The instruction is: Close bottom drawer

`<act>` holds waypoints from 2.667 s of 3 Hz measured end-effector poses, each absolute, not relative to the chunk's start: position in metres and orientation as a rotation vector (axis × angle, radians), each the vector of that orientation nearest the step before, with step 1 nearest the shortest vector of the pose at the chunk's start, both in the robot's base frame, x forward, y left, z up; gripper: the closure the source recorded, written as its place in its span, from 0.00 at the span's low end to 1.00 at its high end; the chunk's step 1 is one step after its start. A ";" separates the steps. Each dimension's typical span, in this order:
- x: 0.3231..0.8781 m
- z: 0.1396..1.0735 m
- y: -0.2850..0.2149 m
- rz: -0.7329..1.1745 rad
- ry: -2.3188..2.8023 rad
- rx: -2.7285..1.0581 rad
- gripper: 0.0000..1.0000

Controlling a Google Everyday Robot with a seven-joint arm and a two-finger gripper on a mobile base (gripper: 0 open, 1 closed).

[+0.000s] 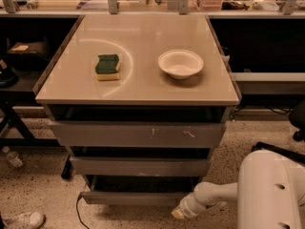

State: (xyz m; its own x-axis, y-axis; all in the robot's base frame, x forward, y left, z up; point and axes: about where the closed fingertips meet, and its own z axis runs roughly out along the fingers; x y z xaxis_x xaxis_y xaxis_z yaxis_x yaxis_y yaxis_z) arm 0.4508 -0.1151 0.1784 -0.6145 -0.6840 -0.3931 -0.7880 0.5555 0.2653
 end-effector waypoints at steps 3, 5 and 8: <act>0.451 0.178 -0.115 0.617 2.547 -1.229 0.13; 0.451 0.178 -0.115 0.617 2.547 -1.229 0.00; 0.454 0.176 -0.112 0.615 2.543 -1.227 0.64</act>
Offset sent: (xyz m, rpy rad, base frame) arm 0.0000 0.0000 0.0000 0.0000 0.0000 0.0000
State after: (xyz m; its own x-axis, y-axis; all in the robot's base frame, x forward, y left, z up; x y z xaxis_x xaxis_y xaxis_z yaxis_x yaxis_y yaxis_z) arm 0.4537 -0.1120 0.1756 -0.6137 -0.6823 -0.3972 -0.7885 0.5560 0.2630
